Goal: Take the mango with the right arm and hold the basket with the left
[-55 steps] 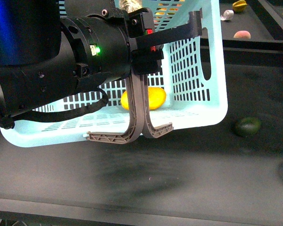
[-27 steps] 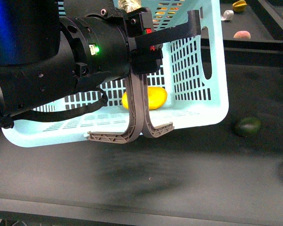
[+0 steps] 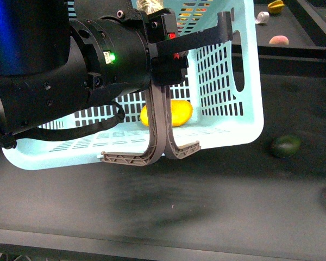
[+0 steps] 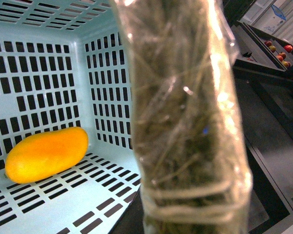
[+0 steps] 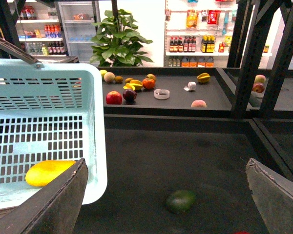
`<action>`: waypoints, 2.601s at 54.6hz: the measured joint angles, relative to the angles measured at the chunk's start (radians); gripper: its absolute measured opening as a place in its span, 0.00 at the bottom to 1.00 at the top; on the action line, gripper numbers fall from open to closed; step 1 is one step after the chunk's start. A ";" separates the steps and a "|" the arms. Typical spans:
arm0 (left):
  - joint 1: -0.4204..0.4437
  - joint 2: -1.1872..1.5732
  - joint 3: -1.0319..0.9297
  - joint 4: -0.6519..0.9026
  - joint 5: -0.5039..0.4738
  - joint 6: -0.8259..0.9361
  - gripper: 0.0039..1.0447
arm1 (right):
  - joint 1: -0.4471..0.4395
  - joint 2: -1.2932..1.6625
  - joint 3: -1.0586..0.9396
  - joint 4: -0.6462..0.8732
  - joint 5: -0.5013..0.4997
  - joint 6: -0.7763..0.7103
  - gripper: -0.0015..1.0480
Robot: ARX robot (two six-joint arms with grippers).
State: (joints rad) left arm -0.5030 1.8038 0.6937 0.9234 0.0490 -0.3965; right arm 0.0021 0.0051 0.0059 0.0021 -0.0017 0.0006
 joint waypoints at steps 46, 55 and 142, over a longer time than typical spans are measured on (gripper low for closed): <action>-0.004 0.000 0.000 -0.003 -0.026 0.019 0.04 | 0.000 0.000 0.000 0.000 0.000 0.000 0.92; -0.010 0.021 0.048 -0.042 -0.082 0.114 0.04 | 0.000 0.000 0.000 0.000 0.000 0.000 0.92; 0.438 0.553 0.833 -0.608 -0.368 -1.077 0.29 | 0.000 -0.001 0.000 0.000 0.000 0.000 0.92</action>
State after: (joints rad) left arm -0.0650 2.3566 1.5265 0.3153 -0.3187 -1.4738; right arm 0.0021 0.0044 0.0059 0.0017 -0.0017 0.0006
